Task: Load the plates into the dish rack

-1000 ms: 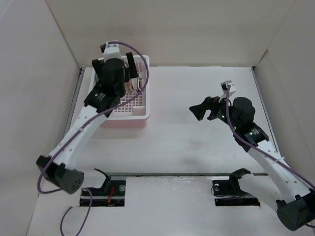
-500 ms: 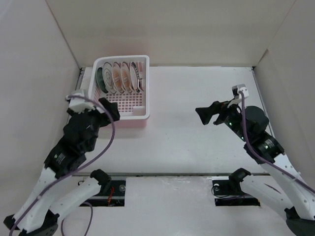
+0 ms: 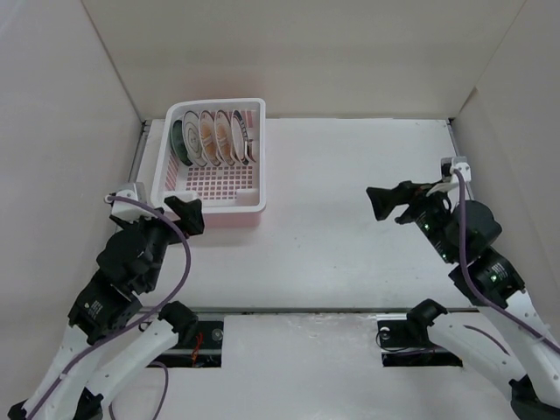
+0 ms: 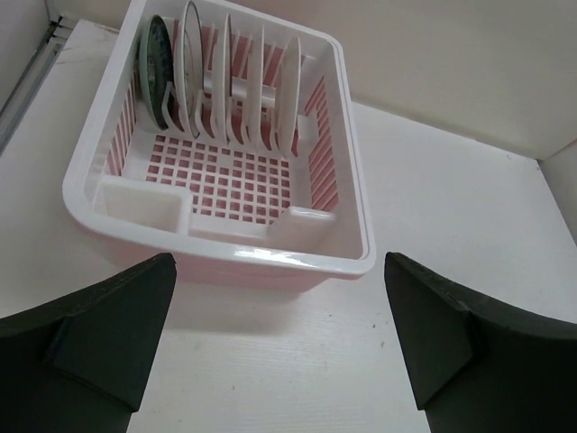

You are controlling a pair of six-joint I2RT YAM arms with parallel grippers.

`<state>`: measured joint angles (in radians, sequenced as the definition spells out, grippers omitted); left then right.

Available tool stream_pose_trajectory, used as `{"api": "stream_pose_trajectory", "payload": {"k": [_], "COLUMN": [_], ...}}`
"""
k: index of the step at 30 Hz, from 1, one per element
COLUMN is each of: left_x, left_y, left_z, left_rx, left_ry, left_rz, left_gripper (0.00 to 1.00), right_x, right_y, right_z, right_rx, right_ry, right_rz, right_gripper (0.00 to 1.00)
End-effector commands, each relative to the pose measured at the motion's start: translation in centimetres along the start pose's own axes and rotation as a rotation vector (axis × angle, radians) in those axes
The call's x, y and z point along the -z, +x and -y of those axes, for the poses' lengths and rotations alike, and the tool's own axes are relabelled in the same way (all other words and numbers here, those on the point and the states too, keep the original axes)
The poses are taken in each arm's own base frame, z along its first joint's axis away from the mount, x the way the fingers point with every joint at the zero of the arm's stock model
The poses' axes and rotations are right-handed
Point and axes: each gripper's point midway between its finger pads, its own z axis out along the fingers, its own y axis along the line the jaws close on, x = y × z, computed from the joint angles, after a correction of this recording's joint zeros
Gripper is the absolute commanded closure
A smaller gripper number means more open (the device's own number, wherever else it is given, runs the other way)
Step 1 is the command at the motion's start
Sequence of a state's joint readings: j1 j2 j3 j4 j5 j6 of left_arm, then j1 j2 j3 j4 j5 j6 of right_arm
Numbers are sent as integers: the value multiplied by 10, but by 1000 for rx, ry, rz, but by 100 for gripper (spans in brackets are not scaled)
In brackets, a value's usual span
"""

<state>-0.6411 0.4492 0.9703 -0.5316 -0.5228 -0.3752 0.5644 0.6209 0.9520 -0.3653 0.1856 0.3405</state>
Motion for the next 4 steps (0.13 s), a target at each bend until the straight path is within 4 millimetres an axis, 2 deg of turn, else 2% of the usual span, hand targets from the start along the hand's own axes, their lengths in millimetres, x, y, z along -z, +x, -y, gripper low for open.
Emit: {"api": "stream_pose_trajectory", "payload": {"k": [1, 4], "left_x": [1, 1], "left_y": [-4, -4], "left_z": [2, 2], "left_rx": [-6, -6], "left_ry": [19, 19], "left_rz": [23, 23], "left_gripper": [0, 0], "right_x": [0, -3], "right_y": [-11, -9], "right_z": [-1, -2], "right_rx": [-15, -22], "right_ry": [14, 7], "right_rz": [36, 24], "right_gripper": [0, 0]}}
